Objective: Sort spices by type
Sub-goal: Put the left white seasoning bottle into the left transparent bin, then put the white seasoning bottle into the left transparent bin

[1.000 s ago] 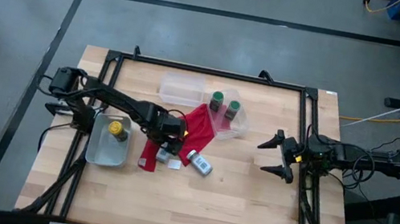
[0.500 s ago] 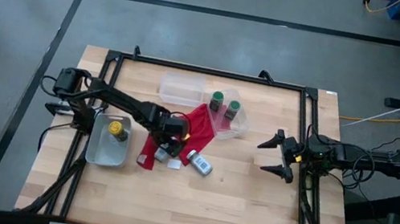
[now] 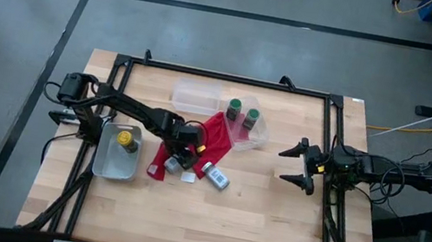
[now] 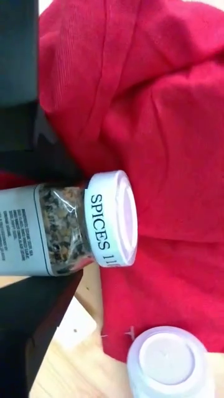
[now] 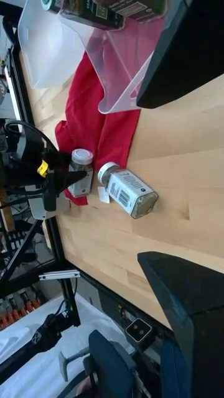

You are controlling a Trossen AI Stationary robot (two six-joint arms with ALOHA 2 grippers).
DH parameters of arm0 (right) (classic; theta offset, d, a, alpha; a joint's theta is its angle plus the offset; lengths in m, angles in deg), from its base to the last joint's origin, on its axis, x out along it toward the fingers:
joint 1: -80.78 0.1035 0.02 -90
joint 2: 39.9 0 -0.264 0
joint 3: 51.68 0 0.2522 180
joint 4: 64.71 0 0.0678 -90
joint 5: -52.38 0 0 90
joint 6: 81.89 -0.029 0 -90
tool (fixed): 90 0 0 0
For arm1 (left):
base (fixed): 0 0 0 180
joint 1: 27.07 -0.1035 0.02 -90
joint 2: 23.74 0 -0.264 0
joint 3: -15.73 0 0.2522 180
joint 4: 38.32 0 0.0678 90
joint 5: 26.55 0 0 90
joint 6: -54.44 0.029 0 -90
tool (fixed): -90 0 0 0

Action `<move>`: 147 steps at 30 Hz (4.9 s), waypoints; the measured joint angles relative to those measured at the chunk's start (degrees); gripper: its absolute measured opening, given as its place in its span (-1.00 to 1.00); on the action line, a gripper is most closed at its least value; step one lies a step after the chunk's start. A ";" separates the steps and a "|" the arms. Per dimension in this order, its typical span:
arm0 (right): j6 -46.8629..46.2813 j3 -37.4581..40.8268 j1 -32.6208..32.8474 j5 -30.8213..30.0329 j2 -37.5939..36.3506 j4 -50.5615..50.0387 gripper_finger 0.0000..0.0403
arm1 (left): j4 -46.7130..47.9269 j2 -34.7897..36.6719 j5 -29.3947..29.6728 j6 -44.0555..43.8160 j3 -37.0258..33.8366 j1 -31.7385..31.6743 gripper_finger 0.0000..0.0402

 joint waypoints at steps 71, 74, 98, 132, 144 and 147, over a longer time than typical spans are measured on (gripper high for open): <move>3.57 -10.87 0.00 -19.98 35.89 24.31 0.96 | -29.57 12.69 18.80 29.67 -0.13 -16.51 -0.04; 3.89 -11.04 0.00 -19.95 36.30 24.14 0.96 | -32.45 11.88 21.80 32.77 -0.13 -18.44 -0.04; 3.72 -11.06 0.00 -16.26 36.54 21.06 0.96 | -59.35 -10.32 35.88 41.54 -0.13 -21.93 -0.01; 3.69 -11.04 -0.02 -15.37 36.52 20.91 0.96 | -56.69 -12.78 33.53 42.15 -0.11 -21.93 0.36; 1.63 -11.02 0.00 -14.66 36.52 20.13 0.96 | -53.74 -7.62 33.46 46.57 -0.13 -18.90 0.36; 0.41 -11.02 0.00 -12.42 36.52 20.18 0.96 | -51.83 -4.88 33.46 45.88 -0.13 -18.86 0.36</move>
